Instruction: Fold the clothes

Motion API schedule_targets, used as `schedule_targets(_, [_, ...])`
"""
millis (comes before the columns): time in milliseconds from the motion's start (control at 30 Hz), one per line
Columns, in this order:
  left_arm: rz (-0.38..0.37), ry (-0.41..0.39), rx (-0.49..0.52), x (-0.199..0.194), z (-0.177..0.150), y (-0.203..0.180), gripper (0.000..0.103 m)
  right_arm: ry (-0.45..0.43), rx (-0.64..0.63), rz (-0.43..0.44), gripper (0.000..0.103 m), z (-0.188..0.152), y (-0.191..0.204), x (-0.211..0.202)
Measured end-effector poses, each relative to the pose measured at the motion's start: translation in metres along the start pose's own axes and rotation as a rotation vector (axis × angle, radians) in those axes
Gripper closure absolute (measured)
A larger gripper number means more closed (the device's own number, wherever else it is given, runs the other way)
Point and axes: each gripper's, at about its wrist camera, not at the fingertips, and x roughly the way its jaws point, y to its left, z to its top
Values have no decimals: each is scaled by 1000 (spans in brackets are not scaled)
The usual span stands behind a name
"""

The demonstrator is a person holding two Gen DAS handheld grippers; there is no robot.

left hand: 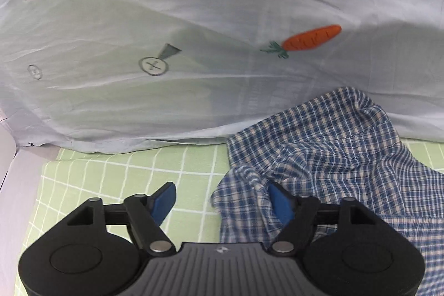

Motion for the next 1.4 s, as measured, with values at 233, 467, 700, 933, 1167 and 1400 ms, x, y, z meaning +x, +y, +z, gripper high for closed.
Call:
schedule_targets(233, [-9,51,36,-57,-68,25,22,-58,6,53,97,-8,1,-24])
schedule_targets(467, [-87,134,41,-95,-134,32,22,-181,-62,153,99,-19,38,-81])
schedule_targets(700, [-121,204,119,-116,-192,13,22,-180,-319,415,99,-84,115,-143])
schedule_targets(933, [-155,193,130,-131,-205,16,22,85,-467,483,98,-176,160,-140])
schedule_targets(1167, [-222,149,111,-141,-187,12,22,32,-362,437,40,-170,129,-159])
schedule_targets(1400, [-440,100,140,-151,-178,-36,22,-60,-227,69,0,-160,62,-145])
